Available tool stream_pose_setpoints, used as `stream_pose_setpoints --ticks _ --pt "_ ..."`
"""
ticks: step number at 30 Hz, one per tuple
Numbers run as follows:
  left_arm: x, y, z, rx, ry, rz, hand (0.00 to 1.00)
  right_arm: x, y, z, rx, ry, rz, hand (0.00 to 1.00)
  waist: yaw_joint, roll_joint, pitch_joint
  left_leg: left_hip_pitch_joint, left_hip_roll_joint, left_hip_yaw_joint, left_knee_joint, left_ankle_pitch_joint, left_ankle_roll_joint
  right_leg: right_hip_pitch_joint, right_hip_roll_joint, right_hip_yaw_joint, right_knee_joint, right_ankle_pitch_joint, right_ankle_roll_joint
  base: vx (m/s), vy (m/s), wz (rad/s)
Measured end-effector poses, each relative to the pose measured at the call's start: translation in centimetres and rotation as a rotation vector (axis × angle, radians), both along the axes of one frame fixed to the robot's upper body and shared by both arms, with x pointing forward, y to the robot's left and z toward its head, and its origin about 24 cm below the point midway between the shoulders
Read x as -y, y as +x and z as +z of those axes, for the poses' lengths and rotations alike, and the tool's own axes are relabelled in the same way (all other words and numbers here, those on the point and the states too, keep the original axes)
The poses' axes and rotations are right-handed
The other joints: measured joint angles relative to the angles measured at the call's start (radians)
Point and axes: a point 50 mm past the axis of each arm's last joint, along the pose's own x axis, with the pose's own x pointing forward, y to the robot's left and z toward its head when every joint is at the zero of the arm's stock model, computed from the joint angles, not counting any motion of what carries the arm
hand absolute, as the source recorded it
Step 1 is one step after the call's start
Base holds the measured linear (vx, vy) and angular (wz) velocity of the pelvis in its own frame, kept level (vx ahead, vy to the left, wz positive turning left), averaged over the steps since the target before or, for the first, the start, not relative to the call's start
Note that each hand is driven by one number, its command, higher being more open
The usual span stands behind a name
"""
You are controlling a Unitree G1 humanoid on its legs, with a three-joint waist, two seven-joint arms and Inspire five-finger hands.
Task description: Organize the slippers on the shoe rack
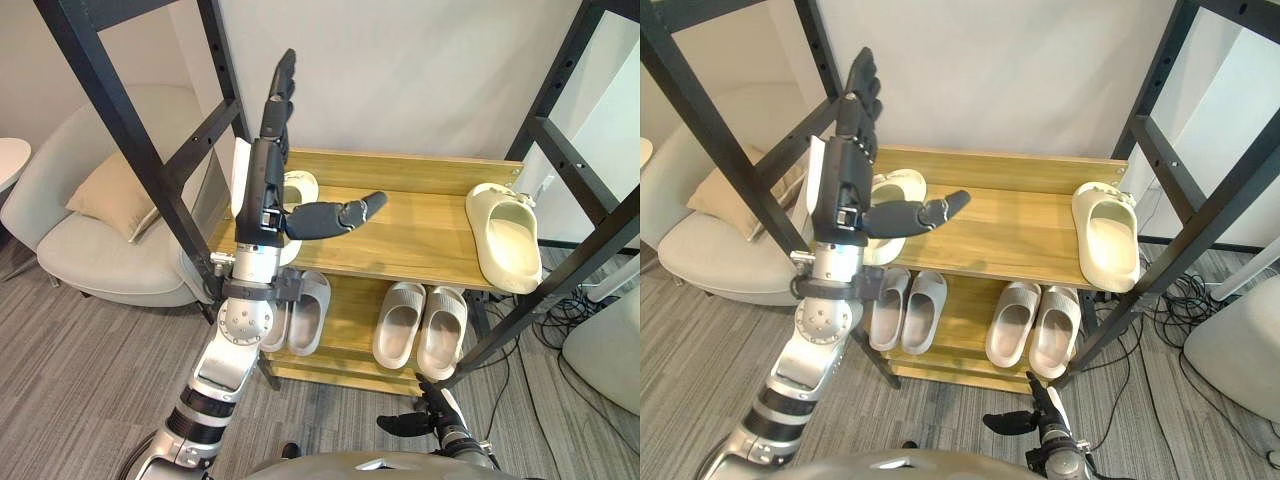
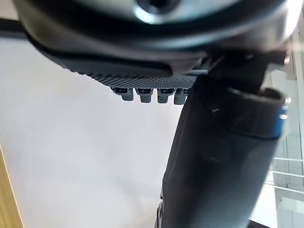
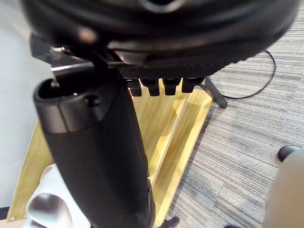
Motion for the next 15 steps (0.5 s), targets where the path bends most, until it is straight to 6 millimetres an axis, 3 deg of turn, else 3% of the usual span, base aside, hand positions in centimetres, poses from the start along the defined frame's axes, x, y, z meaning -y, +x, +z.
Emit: stream_pose_setpoints --ticks 6,10,15 --pt "-2.3 1.6 0.4 0.042 0.243 0.166 1.00 0.5 -1.2 -0.2 -0.031 0.018 -0.025 1.00 -0.002 -0.006 0.008 -0.002 0.008 0.024 0.000 -0.004 -0.005 -0.014 0.011 0.026 -0.004 0.007 -0.008 -0.02 0.004 -0.13" --pt "-4.2 3.5 -0.6 0.002 0.490 0.286 1.00 0.8 -2.1 -0.3 -0.056 0.020 -0.023 1.00 -0.011 -0.004 0.016 -0.003 0.014 0.034 0.000 -0.007 -0.009 -0.021 0.016 0.035 -0.009 0.008 -0.013 -0.03 0.002 -0.07" --pt "-5.5 4.0 -0.8 -0.004 0.652 0.384 1.00 0.9 -2.1 -0.3 -0.057 0.026 -0.030 1.00 -0.011 -0.005 0.023 -0.026 0.017 0.041 0.001 -0.009 -0.011 -0.046 0.020 0.046 -0.013 0.013 -0.011 0.00 0.002 -0.07"
